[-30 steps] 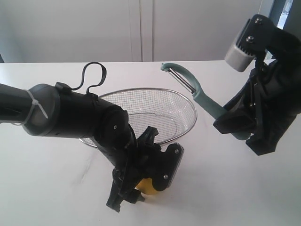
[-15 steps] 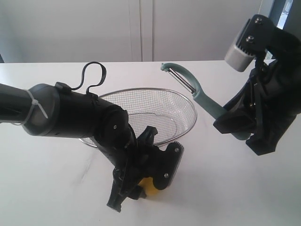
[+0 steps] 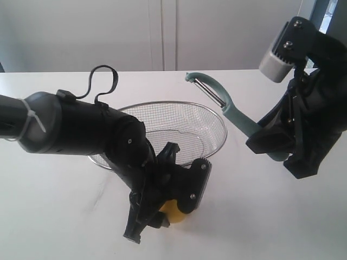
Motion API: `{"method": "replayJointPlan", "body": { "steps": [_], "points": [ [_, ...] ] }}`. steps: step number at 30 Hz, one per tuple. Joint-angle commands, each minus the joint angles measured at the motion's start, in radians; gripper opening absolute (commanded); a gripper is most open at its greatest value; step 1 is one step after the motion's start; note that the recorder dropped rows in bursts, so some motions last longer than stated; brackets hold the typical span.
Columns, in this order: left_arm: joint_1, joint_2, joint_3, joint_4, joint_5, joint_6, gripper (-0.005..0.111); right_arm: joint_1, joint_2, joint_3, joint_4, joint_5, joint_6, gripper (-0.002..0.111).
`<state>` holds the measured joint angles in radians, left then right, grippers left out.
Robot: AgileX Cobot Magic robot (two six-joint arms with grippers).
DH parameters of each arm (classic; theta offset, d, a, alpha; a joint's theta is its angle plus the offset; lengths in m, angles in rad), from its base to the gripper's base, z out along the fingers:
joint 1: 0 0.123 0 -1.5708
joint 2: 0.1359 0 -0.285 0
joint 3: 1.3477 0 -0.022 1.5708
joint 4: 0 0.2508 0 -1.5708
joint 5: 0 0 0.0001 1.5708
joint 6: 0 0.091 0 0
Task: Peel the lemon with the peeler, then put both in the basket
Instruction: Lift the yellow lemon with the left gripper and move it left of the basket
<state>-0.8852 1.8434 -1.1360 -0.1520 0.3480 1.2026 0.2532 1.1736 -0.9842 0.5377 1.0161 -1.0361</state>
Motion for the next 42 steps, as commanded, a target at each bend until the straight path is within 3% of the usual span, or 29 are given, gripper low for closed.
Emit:
{"method": "replayJointPlan", "body": {
  "steps": [1, 19, 23, 26, 33, 42],
  "points": [
    [0.001, -0.063, -0.004, -0.065, 0.044, -0.043, 0.000, -0.004, -0.003, 0.003, 0.008, -0.004, 0.002, 0.000],
    [0.001, -0.287, -0.004, -0.070, 0.196, -0.267, 0.000, -0.004, -0.003, 0.003, 0.008, -0.004, 0.002, 0.000],
    [0.007, -0.369, -0.004, -0.061, 0.305, -0.267, 0.000, -0.004, -0.003, 0.003, 0.008, -0.004, 0.002, 0.000],
    [0.040, -0.444, -0.004, -0.048, 0.362, -0.328, 0.000, -0.004, -0.003, 0.003, 0.008, -0.004, 0.002, 0.000],
    [0.240, -0.608, -0.004, -0.048, 0.446, -0.424, 0.000, -0.004, -0.003, 0.003, 0.008, -0.004, 0.002, 0.000],
    [0.261, -0.680, -0.004, -0.064, 0.439, -0.426, 0.000, -0.004, -0.003, 0.003, 0.008, -0.004, 0.002, 0.000]
  ]
}}
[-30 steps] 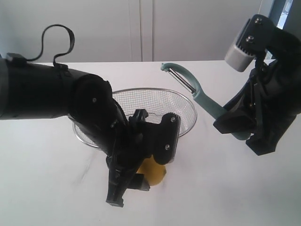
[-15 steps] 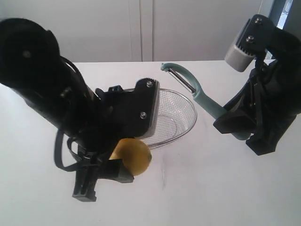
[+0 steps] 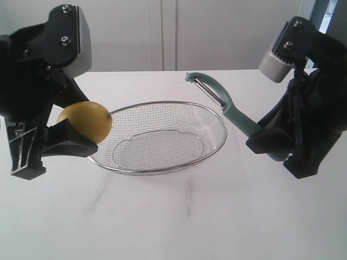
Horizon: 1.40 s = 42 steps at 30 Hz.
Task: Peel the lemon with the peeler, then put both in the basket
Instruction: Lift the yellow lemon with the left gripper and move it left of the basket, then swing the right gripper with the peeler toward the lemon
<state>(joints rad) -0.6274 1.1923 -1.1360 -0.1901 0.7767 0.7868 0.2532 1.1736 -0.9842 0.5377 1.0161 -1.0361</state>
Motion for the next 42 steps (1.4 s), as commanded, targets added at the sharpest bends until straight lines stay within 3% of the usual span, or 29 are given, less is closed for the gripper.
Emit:
{"method": "replayJointPlan", "body": {
  "steps": [1, 24, 36, 42],
  "points": [
    [0.003, -0.028, -0.004, -0.026, 0.010, -0.010, 0.000, -0.004, -0.003, 0.003, 0.008, -0.004, 0.002, 0.000],
    [0.003, -0.048, -0.004, -0.078, 0.009, -0.010, 0.000, -0.004, -0.002, 0.014, 0.031, -0.131, 0.002, 0.000],
    [0.003, -0.048, -0.004, -0.133, 0.000, -0.010, 0.000, -0.004, 0.088, 0.058, 0.257, -0.225, 0.107, 0.000],
    [0.003, -0.048, -0.004, -0.169, -0.008, -0.005, 0.000, -0.004, 0.177, 0.060, 0.414, -0.161, 0.095, 0.000]
  ]
}}
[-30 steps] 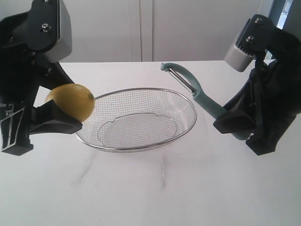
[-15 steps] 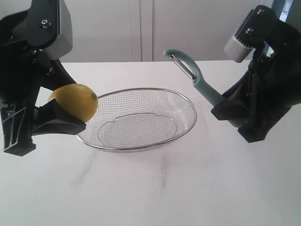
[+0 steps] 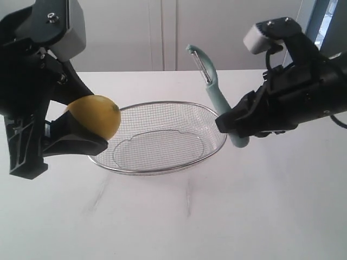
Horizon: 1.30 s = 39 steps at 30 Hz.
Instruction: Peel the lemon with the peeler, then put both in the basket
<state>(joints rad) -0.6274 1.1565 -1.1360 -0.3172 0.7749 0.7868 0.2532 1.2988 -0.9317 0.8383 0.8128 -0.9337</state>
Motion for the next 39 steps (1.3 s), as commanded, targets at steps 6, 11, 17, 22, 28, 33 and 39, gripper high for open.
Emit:
{"method": "replayJointPlan", "body": {
  "steps": [6, 11, 17, 22, 28, 33, 39],
  "points": [
    [0.003, -0.012, -0.004, -0.088, -0.035, -0.005, 0.000, 0.030, 0.135, 0.010, 0.232, 0.086, -0.054, 0.000],
    [0.003, -0.012, -0.004, -0.101, -0.047, -0.005, 0.000, 0.116, 0.195, 0.010, 0.329, 0.122, -0.122, 0.000],
    [0.003, -0.012, -0.004, -0.094, -0.051, -0.005, 0.000, 0.200, 0.247, 0.010, 0.381, 0.192, -0.178, 0.000],
    [0.003, -0.012, 0.029, -0.095, -0.127, -0.009, 0.000, 0.233, 0.264, 0.010, 0.398, 0.203, -0.188, 0.000],
    [0.003, -0.012, 0.089, -0.076, -0.235, -0.009, 0.000, 0.235, 0.264, 0.010, 0.428, 0.191, -0.188, 0.000],
    [0.003, -0.012, 0.089, -0.069, -0.235, -0.009, 0.000, 0.235, 0.264, 0.010, 0.475, 0.173, -0.186, 0.000],
    [0.003, -0.012, 0.089, -0.041, -0.235, -0.009, 0.000, 0.235, 0.264, 0.010, 0.475, 0.159, -0.186, 0.000]
  ]
}}
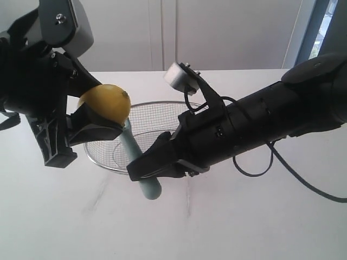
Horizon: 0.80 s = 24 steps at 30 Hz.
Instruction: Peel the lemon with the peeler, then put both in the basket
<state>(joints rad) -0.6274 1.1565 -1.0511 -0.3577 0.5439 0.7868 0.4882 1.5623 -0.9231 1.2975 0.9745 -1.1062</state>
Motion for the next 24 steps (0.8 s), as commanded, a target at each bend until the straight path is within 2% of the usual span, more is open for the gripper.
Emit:
{"method": "replayJointPlan", "body": {
  "steps": [1, 15, 24],
  "points": [
    [0.003, -0.012, 0.004, -0.001, -0.004, -0.009, 0.000, 0.000, 0.000, 0.001, 0.015, -0.003, -0.013, 0.000],
    [0.003, -0.010, 0.004, 0.027, -0.008, -0.009, 0.000, 0.000, 0.000, 0.001, 0.015, -0.003, -0.013, 0.000],
    [0.003, -0.010, 0.029, 0.029, -0.066, -0.009, 0.000, 0.000, 0.000, 0.001, 0.015, 0.000, -0.013, 0.000]
  ]
}}
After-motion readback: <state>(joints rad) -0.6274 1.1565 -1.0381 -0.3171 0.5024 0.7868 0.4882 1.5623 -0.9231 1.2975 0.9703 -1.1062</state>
